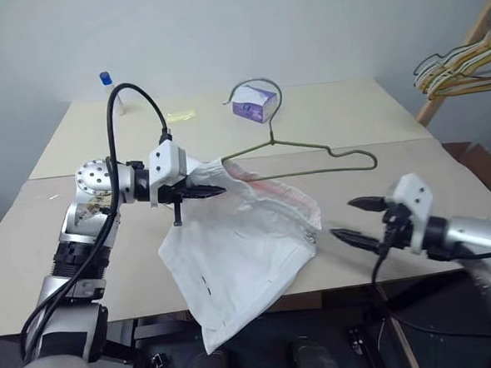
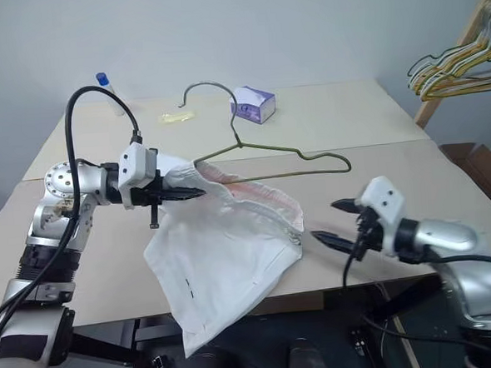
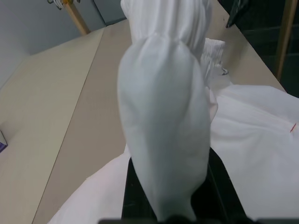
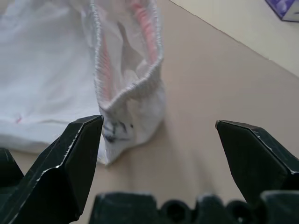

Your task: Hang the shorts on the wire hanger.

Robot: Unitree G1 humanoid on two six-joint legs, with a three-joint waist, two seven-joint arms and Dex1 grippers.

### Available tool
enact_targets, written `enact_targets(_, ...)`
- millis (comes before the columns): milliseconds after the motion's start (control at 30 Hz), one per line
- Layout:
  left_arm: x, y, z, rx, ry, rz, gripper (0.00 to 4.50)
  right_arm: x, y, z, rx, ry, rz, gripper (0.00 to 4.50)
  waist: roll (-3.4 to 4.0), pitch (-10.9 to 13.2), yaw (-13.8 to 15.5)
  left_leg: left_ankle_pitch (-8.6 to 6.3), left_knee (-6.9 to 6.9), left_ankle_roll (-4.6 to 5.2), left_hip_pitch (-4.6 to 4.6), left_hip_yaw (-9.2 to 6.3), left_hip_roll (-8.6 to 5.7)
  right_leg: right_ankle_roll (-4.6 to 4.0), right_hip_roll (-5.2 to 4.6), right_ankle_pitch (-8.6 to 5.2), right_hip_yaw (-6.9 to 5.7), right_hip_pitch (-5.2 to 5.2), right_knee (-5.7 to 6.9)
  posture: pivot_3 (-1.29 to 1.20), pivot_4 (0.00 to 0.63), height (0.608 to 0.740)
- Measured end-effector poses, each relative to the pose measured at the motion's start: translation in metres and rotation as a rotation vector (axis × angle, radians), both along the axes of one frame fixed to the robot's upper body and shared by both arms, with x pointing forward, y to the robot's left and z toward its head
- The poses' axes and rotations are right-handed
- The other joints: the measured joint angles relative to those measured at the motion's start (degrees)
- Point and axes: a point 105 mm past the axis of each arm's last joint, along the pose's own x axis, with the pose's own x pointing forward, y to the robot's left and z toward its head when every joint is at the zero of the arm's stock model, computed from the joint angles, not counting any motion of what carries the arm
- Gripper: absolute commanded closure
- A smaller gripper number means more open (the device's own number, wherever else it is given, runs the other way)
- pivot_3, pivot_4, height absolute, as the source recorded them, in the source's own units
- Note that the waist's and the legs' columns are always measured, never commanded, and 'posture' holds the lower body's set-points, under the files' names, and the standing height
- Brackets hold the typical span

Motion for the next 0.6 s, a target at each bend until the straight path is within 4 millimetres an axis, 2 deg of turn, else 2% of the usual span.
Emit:
enact_targets(133,0.000,0.000,-0.001,-0.002,0.006,0.005,4.50,0.007,0.030,-0.023,0.060,0.046,-0.004,0.03,0.00,0.0,-0.5,0.00,-0.01,0.00,-0.03,0.01,-0.02,0.00,-0.01,0.00,0.02,-0.04,0.00,0.05,0.035,0.740)
enact_targets(233,0.000,0.000,0.000,-0.002,0.010,0.010,4.50,0.010,0.041,-0.036,0.056,0.090,0.003,0.03,0.00,0.0,-0.5,0.00,-0.01,0.00,-0.06,0.00,-0.02,0.00,-0.01,0.00,0.01,-0.05,-0.03,0.06,0.033,0.740)
enact_targets(267,0.000,0.000,0.000,-0.001,0.010,0.010,4.50,0.009,0.043,-0.039,0.051,0.100,0.008,0.20,0.00,0.0,-0.5,0.00,-0.01,0.01,-0.07,0.00,-0.02,0.00,-0.01,0.00,-0.02,-0.04,-0.03,0.06,0.033,0.740)
enact_targets(367,0.000,0.001,0.000,0.001,0.008,0.012,4.50,0.009,0.050,-0.047,0.057,0.130,0.020,0.96,0.00,0.0,-0.4,0.00,0.00,0.01,-0.07,0.00,-0.02,0.00,-0.01,0.00,-0.02,-0.04,-0.03,0.07,0.032,0.740)
enact_targets(600,-0.001,0.001,0.000,0.004,0.002,0.014,4.50,0.019,0.044,-0.051,0.057,0.143,-0.031,3.48,0.00,0.0,-0.5,0.00,-0.03,0.01,-0.07,0.00,-0.02,0.01,-0.01,0.00,-0.01,-0.06,-0.02,0.08,0.030,0.740)
